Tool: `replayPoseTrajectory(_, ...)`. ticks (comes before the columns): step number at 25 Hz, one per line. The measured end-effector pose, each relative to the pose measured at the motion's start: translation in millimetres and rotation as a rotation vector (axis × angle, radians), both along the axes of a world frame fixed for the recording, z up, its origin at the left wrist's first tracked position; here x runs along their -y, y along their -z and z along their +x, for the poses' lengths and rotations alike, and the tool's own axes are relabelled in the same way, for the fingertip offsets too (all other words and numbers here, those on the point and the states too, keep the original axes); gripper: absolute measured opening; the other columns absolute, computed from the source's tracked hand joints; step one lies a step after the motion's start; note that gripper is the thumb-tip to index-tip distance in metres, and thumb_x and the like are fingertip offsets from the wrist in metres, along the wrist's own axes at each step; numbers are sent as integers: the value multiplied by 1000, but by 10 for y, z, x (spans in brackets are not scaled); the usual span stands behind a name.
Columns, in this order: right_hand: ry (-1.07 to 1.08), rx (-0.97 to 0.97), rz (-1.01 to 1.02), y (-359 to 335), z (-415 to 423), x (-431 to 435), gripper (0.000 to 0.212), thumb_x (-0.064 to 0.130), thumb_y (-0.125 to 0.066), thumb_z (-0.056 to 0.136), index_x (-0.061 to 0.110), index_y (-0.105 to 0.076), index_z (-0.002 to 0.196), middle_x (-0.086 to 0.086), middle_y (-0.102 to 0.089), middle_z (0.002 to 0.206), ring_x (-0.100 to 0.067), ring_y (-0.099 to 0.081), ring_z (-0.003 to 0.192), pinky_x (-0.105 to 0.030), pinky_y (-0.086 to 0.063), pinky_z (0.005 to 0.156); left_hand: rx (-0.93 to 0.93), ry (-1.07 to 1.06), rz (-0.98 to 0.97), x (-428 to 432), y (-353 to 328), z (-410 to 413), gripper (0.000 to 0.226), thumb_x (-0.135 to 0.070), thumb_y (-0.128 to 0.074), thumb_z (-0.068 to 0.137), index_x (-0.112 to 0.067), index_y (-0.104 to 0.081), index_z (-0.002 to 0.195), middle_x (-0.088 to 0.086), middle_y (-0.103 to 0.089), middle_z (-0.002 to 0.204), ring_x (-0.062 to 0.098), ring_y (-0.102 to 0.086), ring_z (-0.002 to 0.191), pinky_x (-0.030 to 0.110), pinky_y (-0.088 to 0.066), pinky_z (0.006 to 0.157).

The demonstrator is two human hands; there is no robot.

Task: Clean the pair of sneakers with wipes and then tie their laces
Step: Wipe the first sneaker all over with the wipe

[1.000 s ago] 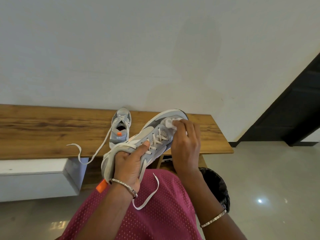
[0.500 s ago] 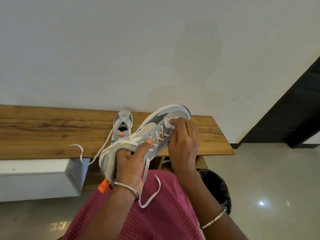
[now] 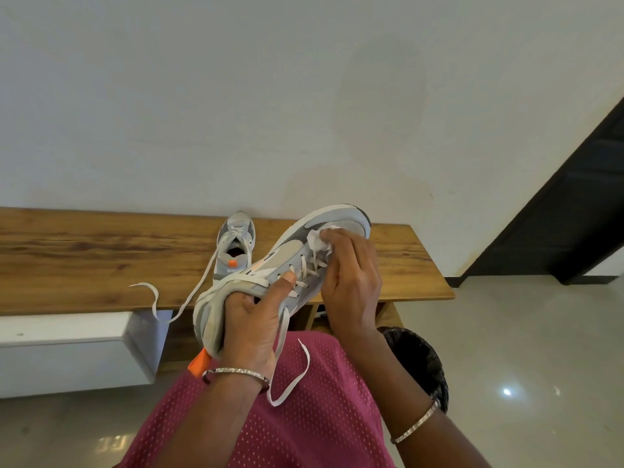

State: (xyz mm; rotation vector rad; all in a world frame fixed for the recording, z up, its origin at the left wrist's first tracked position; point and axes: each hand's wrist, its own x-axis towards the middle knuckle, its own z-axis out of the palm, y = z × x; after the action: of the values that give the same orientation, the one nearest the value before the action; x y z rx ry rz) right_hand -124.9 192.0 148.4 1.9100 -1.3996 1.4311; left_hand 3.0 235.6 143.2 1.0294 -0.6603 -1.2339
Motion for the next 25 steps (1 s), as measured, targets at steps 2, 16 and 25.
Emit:
replayPoseTrajectory(2,10,-69,-46,-58,-90,47,33,14,-43,105,-1,-71,107,-14,-69,106,-27,-63,100,-35,-54,86,1,-15,-11,-16,-6,-18,46,-23,-82,74,-12,-71,118,2,-75,114,16,-69,111,45,-52,103)
replayPoseTrajectory(16,163,16,-173,-151,-160,129,28,15,-51,103,-2,-73,102,-16,-69,106,-24,-61,98,-26,-52,85,-54,9,-72,-16,-43,40,46,-9,-77,79,-12,-66,124,2,-74,117,17,-68,114,37,-53,99)
replayPoseTrajectory(25,61,-11,-147,-126,-155,84,21,10,-58,99,-3,-73,105,-17,-69,107,-28,-64,98,-23,-50,90,-78,-3,-65,-42,-24,28,61,-17,-80,70,-10,-64,128,3,-73,119,16,-67,115,34,-53,97)
